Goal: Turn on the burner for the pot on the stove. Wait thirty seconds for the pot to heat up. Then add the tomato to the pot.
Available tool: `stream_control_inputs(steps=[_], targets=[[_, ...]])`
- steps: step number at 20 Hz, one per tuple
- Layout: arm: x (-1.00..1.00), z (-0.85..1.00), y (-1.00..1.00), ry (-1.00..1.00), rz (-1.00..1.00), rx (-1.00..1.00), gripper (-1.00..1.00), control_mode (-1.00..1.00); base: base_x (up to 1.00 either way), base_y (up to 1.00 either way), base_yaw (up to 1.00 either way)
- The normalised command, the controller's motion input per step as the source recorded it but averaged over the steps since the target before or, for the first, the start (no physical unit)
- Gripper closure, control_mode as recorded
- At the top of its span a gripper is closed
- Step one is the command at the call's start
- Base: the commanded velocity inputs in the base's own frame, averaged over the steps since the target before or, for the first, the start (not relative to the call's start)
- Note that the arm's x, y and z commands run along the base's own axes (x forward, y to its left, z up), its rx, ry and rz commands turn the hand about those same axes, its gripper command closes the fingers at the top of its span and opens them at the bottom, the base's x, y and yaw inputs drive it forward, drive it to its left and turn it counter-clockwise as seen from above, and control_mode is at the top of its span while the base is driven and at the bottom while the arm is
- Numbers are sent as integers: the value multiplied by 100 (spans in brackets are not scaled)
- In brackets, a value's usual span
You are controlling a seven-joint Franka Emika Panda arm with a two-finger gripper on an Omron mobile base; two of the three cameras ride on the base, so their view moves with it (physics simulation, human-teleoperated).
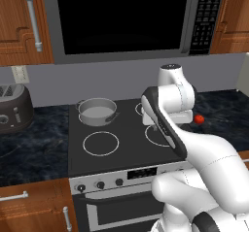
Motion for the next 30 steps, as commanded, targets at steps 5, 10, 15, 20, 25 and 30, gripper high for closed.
stream_control_inputs(steps=[5, 10, 15, 20, 25, 30], targets=[[0, 0, 0, 0, 0, 0, -100, -100, 0, 0, 0], [0, 0, 0, 0, 0, 0, -100, -100, 0, 0, 0], [0, 0, 0, 0, 0, 0, -100, -100, 0, 0, 0], [0, 0, 0, 0, 0, 0, -100, -100, 0, 0, 0], [0, 0, 0, 0, 0, 0, -100, -100, 0, 0, 0], [0, 0, 0, 0, 0, 0, -100, -100, 0, 0, 0]])
